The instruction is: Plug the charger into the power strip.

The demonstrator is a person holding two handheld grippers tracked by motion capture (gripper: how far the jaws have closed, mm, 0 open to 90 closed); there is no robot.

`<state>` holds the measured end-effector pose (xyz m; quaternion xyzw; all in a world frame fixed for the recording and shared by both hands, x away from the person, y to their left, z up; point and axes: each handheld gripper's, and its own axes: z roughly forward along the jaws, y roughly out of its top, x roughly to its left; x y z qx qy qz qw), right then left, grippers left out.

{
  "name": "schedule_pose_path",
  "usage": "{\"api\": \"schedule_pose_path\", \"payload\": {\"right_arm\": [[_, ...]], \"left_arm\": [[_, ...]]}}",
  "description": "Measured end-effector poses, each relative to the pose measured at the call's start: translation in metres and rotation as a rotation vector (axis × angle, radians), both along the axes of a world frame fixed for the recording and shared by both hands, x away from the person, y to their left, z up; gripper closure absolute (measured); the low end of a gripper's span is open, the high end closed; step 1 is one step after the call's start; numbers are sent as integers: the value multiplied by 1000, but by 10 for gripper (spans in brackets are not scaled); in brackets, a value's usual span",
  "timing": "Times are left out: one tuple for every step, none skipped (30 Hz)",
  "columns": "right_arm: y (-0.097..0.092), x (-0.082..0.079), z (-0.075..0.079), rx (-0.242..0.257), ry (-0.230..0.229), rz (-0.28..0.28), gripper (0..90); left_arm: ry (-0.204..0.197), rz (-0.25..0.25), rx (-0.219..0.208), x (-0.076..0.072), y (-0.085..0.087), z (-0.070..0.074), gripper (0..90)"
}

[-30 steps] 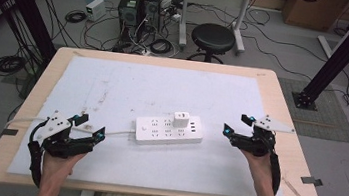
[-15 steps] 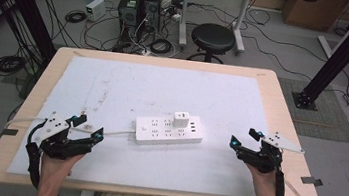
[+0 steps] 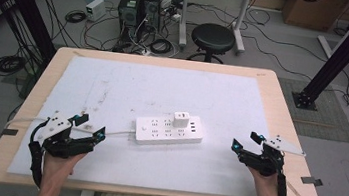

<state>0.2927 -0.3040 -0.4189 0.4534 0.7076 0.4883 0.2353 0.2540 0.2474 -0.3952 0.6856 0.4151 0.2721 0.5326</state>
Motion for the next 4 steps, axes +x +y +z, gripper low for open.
{"api": "schedule_pose_path", "payload": {"right_arm": [[0, 0, 0, -4, -2, 4, 220], [1, 1, 0, -5, -2, 10, 220], [1, 1, 0, -5, -2, 10, 220], [1, 2, 1, -8, 5, 15, 217]], "left_arm": [[-2, 2, -6, 0, 0, 0, 235], [0, -1, -3, 1, 1, 0, 234], [0, -1, -3, 1, 1, 0, 233], [-1, 4, -6, 1, 2, 0, 233]]}}
